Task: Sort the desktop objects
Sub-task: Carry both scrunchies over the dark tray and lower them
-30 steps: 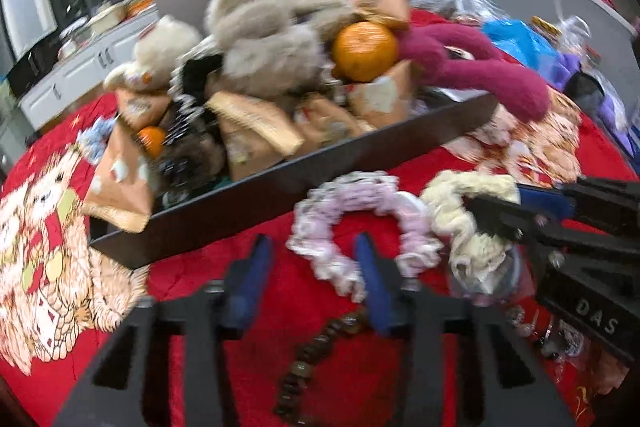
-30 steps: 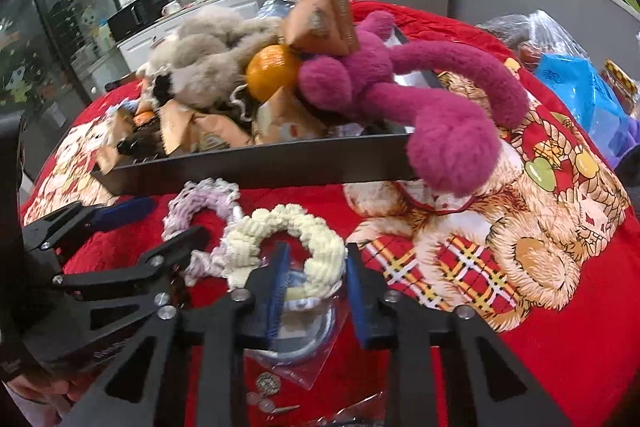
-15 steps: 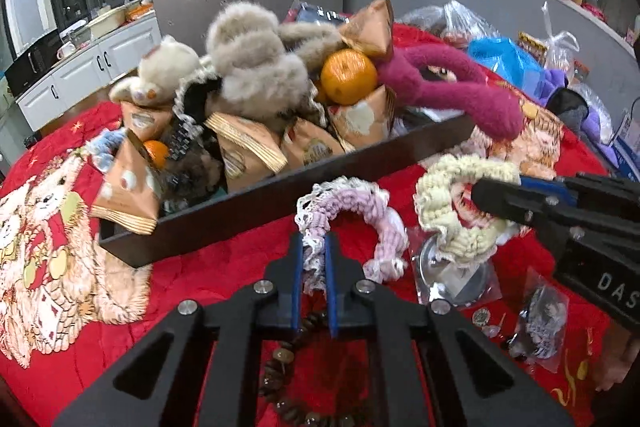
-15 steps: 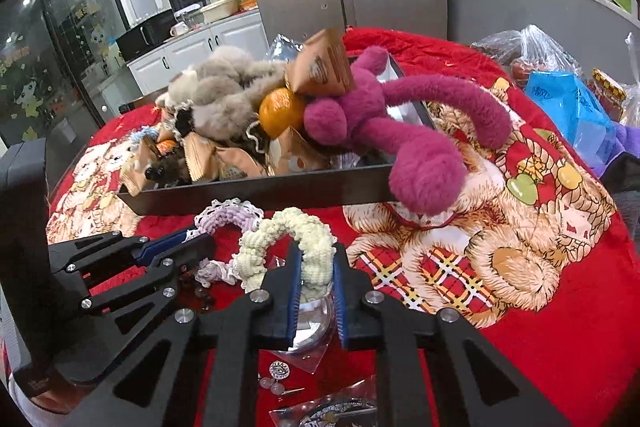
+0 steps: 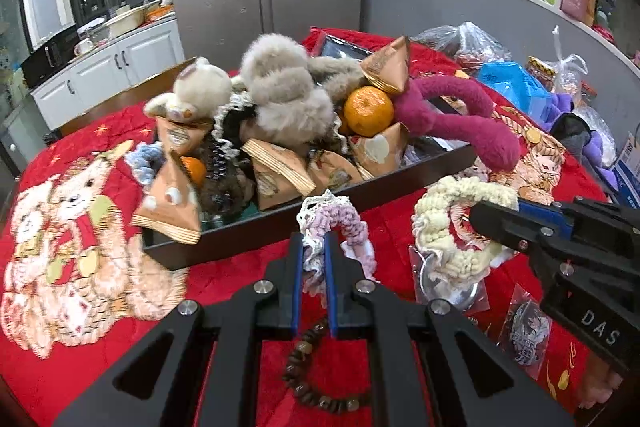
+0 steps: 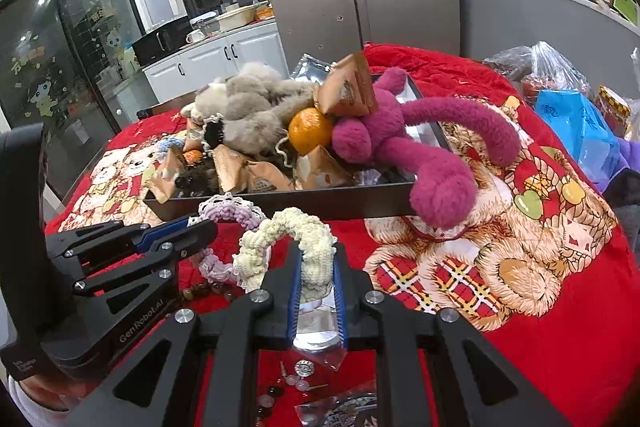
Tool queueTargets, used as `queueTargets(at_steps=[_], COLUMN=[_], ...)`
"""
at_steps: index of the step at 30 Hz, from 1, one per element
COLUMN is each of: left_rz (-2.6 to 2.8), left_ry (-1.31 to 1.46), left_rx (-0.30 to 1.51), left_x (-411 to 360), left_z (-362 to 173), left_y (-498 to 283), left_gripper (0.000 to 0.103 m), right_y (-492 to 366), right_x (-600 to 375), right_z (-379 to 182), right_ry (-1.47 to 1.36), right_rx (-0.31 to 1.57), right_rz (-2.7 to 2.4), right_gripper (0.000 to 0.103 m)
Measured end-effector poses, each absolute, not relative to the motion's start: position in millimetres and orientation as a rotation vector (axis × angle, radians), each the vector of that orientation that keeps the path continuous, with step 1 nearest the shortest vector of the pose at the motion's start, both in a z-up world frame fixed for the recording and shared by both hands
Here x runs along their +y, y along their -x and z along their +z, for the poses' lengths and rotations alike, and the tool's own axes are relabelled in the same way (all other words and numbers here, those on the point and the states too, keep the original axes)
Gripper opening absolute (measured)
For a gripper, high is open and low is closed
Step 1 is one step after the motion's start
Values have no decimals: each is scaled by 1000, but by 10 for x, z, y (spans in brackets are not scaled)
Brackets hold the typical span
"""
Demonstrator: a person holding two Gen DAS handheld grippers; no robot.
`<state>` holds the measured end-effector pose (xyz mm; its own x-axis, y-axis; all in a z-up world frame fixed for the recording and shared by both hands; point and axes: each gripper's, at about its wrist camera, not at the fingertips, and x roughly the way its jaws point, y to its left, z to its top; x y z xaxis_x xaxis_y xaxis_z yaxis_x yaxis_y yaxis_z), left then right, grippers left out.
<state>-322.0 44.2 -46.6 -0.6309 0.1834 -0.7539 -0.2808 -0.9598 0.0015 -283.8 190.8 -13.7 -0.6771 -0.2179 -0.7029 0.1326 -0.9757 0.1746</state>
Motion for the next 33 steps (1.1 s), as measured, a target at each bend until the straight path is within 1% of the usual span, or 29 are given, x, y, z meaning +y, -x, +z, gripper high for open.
queueTargets(at_steps=[10, 19, 27, 33], left_rz=[2662, 2730, 2746, 2751], left_ry=[1093, 1080, 1106, 1122], left_rx=[113, 68, 18, 2], left_x=[312, 94, -33, -48], left_z=[-52, 140, 204, 228], left_y=[3088, 3119, 3374, 3761], left_gripper=[10, 10, 10, 10], right_y=[2830, 2939, 3163, 3401], right_x=[1811, 1755, 1619, 1454], right_z=[153, 317, 560, 654], right_ry=[-1084, -1082, -1051, -1028], right_rx=[-129, -156, -89, -24], right_rz=[-2737, -2722, -2727, -2721], right_gripper=[15, 15, 15, 15])
